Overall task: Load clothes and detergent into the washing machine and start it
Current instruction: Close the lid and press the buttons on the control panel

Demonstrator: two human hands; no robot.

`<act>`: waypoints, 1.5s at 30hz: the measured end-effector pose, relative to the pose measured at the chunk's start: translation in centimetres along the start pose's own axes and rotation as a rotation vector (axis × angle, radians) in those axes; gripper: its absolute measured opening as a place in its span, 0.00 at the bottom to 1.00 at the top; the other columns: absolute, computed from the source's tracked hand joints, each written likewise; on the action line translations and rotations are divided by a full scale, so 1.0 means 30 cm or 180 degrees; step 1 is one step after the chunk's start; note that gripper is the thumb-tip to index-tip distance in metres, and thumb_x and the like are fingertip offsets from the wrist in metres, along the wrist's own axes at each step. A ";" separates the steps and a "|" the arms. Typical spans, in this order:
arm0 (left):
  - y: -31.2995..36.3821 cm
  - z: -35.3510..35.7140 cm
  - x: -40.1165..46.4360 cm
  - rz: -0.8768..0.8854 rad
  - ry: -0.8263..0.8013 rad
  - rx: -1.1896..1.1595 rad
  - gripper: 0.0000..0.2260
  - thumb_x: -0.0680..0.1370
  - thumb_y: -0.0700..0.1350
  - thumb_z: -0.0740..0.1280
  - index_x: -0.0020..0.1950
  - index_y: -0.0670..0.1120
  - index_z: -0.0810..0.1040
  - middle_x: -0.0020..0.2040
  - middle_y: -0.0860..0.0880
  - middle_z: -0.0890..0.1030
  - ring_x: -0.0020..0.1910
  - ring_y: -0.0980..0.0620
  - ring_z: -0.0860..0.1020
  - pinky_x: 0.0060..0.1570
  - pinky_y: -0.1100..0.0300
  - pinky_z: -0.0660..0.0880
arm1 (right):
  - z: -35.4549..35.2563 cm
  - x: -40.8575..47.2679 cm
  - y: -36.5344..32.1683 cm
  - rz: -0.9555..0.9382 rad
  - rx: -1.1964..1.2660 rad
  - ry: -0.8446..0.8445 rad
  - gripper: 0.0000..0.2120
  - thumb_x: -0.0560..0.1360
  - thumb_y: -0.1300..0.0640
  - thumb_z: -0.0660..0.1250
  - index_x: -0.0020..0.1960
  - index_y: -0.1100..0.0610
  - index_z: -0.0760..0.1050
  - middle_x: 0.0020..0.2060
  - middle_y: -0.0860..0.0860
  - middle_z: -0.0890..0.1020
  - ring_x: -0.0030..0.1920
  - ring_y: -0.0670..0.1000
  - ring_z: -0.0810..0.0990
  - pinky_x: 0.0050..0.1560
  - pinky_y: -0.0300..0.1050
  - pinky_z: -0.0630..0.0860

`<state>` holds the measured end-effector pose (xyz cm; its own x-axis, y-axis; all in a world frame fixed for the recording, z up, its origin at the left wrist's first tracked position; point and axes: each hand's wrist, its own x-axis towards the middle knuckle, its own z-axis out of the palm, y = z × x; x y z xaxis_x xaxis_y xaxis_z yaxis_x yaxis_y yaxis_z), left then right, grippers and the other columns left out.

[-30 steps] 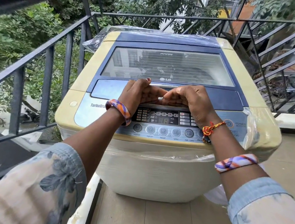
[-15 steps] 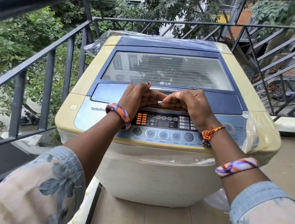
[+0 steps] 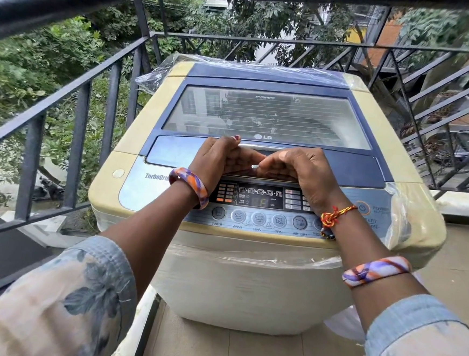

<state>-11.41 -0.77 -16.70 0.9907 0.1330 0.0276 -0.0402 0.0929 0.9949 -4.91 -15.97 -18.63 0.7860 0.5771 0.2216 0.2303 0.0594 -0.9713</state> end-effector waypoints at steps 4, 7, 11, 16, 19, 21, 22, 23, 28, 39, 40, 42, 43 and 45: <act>-0.002 -0.001 0.002 0.0024 -0.0009 -0.0031 0.22 0.81 0.40 0.48 0.40 0.37 0.80 0.33 0.48 0.85 0.36 0.53 0.84 0.44 0.65 0.80 | -0.003 0.002 0.004 -0.0010 -0.0055 0.0015 0.18 0.72 0.58 0.55 0.40 0.65 0.81 0.40 0.64 0.83 0.43 0.56 0.82 0.52 0.44 0.79; -0.005 0.001 0.004 -0.0015 0.0026 -0.0067 0.22 0.81 0.40 0.48 0.41 0.36 0.80 0.32 0.49 0.85 0.35 0.54 0.84 0.43 0.66 0.80 | -0.003 0.000 0.004 0.0014 0.0007 0.0024 0.18 0.71 0.58 0.55 0.41 0.68 0.81 0.41 0.67 0.83 0.43 0.57 0.82 0.50 0.40 0.79; -0.005 0.003 0.004 -0.0009 0.0030 -0.0033 0.23 0.81 0.40 0.48 0.39 0.38 0.81 0.32 0.49 0.85 0.35 0.54 0.84 0.43 0.66 0.80 | -0.005 0.001 0.005 0.0016 0.0011 0.0030 0.18 0.71 0.58 0.56 0.40 0.67 0.81 0.41 0.67 0.83 0.43 0.57 0.82 0.51 0.42 0.79; -0.003 0.001 0.004 -0.0006 -0.0001 -0.0002 0.23 0.81 0.41 0.48 0.41 0.38 0.81 0.33 0.49 0.85 0.36 0.54 0.84 0.42 0.67 0.80 | -0.005 0.002 0.006 0.0007 0.0052 0.0001 0.17 0.71 0.59 0.56 0.39 0.65 0.81 0.39 0.64 0.83 0.43 0.56 0.83 0.51 0.42 0.79; -0.005 -0.001 0.006 0.0006 0.0036 -0.0043 0.22 0.81 0.40 0.48 0.43 0.37 0.81 0.33 0.49 0.85 0.35 0.54 0.84 0.43 0.66 0.80 | -0.006 0.001 0.000 -0.0009 0.0026 -0.0018 0.17 0.71 0.59 0.55 0.40 0.66 0.81 0.39 0.63 0.83 0.43 0.54 0.83 0.50 0.40 0.79; -0.008 -0.004 0.007 0.0026 0.0025 -0.0026 0.21 0.80 0.41 0.50 0.43 0.37 0.81 0.34 0.48 0.85 0.37 0.53 0.84 0.45 0.65 0.80 | -0.007 0.002 0.000 0.0012 0.0047 -0.0025 0.18 0.71 0.59 0.55 0.41 0.68 0.81 0.39 0.63 0.83 0.43 0.53 0.83 0.48 0.39 0.79; -0.010 -0.005 0.008 0.0025 0.0021 -0.0029 0.21 0.80 0.42 0.50 0.42 0.37 0.81 0.34 0.48 0.85 0.37 0.53 0.84 0.46 0.65 0.80 | -0.007 0.003 0.001 0.0026 0.0062 -0.0031 0.18 0.71 0.59 0.55 0.41 0.69 0.81 0.39 0.63 0.83 0.43 0.52 0.83 0.47 0.38 0.79; -0.010 -0.005 0.007 0.0013 0.0031 -0.0042 0.21 0.81 0.41 0.50 0.42 0.37 0.81 0.34 0.48 0.85 0.37 0.53 0.84 0.45 0.65 0.80 | -0.007 0.003 0.002 0.0036 0.0075 -0.0038 0.18 0.71 0.59 0.55 0.41 0.69 0.81 0.39 0.63 0.83 0.42 0.52 0.83 0.47 0.37 0.79; -0.006 0.001 0.006 -0.0013 0.0080 -0.0023 0.21 0.81 0.40 0.49 0.44 0.36 0.81 0.33 0.49 0.85 0.36 0.54 0.84 0.43 0.67 0.80 | -0.013 0.006 0.009 0.0021 0.0065 -0.0067 0.18 0.71 0.59 0.55 0.41 0.67 0.81 0.39 0.60 0.84 0.42 0.50 0.84 0.46 0.36 0.78; -0.013 -0.004 0.010 -0.0086 -0.0003 -0.0140 0.21 0.80 0.39 0.48 0.44 0.35 0.80 0.34 0.47 0.85 0.37 0.53 0.84 0.45 0.66 0.80 | -0.013 0.005 0.016 0.0004 0.0081 -0.0050 0.19 0.71 0.59 0.55 0.41 0.69 0.81 0.38 0.58 0.84 0.42 0.51 0.83 0.48 0.37 0.78; -0.014 -0.004 0.009 -0.0088 0.0001 -0.0136 0.21 0.80 0.39 0.48 0.43 0.35 0.80 0.34 0.47 0.85 0.37 0.53 0.84 0.45 0.66 0.80 | -0.013 0.005 0.015 -0.0002 0.0066 -0.0053 0.19 0.71 0.59 0.55 0.41 0.69 0.81 0.38 0.59 0.84 0.42 0.51 0.83 0.48 0.37 0.78; -0.013 -0.003 0.009 -0.0080 0.0000 -0.0119 0.22 0.80 0.39 0.48 0.42 0.36 0.80 0.34 0.47 0.85 0.37 0.53 0.84 0.45 0.66 0.80 | -0.012 0.004 0.014 -0.0022 0.0028 -0.0053 0.19 0.71 0.59 0.55 0.41 0.70 0.81 0.39 0.60 0.84 0.43 0.51 0.83 0.49 0.38 0.78; -0.011 -0.003 0.009 -0.0071 0.0000 -0.0120 0.22 0.80 0.39 0.48 0.42 0.36 0.81 0.34 0.47 0.85 0.37 0.52 0.84 0.45 0.65 0.80 | -0.011 0.004 0.015 -0.0029 0.0018 -0.0045 0.19 0.71 0.59 0.55 0.42 0.70 0.81 0.39 0.61 0.84 0.43 0.52 0.83 0.49 0.38 0.78; -0.011 -0.003 0.010 -0.0065 0.0014 -0.0127 0.21 0.80 0.39 0.49 0.42 0.35 0.80 0.34 0.47 0.85 0.36 0.52 0.84 0.45 0.65 0.80 | -0.011 0.005 0.014 -0.0030 0.0023 -0.0030 0.19 0.71 0.59 0.55 0.42 0.71 0.80 0.40 0.62 0.84 0.43 0.52 0.83 0.48 0.37 0.78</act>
<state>-11.11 -0.67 -17.03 0.9908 0.1351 0.0066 -0.0250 0.1349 0.9905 -4.49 -16.13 -18.98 0.7783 0.5843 0.2300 0.2334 0.0708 -0.9698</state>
